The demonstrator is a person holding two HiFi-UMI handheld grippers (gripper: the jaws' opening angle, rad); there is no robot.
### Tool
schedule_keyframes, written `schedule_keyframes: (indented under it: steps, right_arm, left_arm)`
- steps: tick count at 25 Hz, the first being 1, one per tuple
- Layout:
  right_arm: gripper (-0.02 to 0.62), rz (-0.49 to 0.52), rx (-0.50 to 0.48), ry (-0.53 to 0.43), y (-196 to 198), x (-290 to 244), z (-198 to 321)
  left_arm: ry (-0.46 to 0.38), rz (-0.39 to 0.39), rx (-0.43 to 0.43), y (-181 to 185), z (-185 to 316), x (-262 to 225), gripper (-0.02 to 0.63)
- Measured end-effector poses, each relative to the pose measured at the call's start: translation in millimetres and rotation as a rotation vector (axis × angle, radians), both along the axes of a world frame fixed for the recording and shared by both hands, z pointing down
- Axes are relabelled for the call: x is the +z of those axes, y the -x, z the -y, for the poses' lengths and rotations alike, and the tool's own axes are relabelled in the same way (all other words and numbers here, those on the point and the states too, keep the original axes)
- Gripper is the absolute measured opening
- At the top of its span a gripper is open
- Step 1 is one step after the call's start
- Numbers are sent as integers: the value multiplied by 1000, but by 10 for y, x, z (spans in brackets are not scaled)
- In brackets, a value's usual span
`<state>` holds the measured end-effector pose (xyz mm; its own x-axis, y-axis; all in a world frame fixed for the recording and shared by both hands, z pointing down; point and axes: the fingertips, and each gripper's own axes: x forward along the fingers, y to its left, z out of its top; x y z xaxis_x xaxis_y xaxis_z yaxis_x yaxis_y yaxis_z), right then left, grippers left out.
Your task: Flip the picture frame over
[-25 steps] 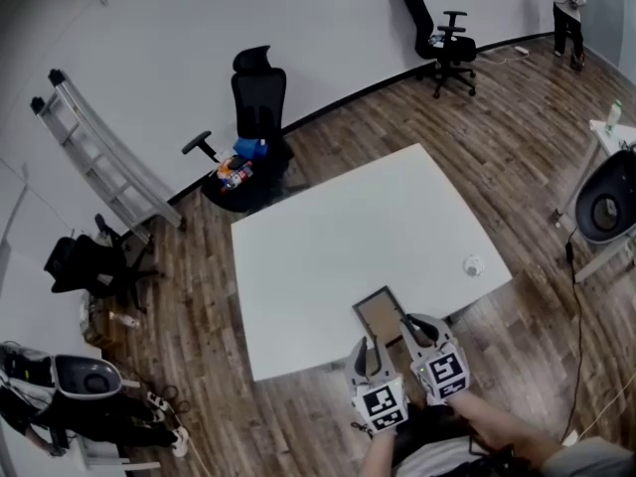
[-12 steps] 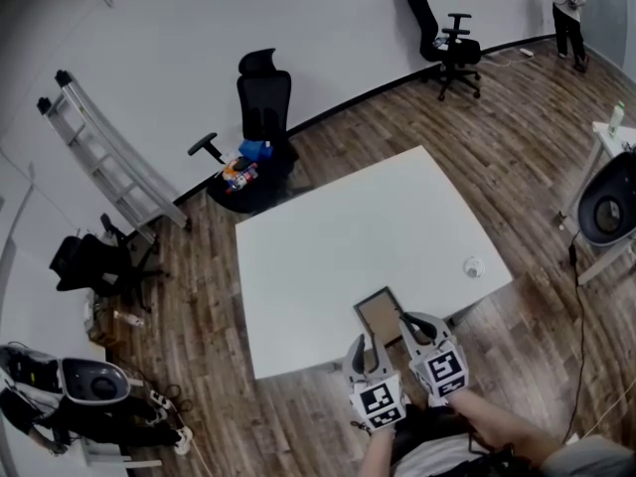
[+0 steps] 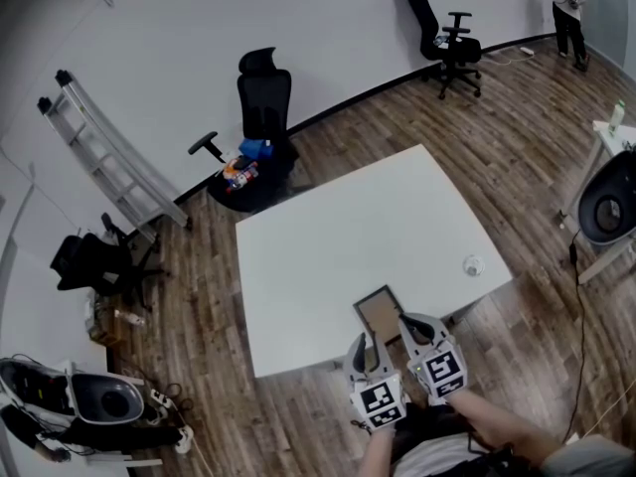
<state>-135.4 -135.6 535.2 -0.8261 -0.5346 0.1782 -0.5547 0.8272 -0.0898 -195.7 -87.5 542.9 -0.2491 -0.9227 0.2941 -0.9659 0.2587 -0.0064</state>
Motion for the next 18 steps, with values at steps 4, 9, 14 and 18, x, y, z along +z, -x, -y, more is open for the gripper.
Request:
schedule_keyframes:
  steps: [4,9,14,18]
  right_arm:
    - [6,1,1,2,-33,-5,-31]
    - [6,2,-5,-6,-34,-37,-61]
    - [6,5,-7,-6,-23,-57,-81]
    - [6,5,-8,-6,-14,-39,-127]
  left_arm:
    - [-1,0,4,-36,-27,-4,78]
    - [-5,0,7,-58,-41,-35,78]
    - [-10,4,9,-49,-61,-63,78]
    - [-9,4,4,-22,-115,-35,78]
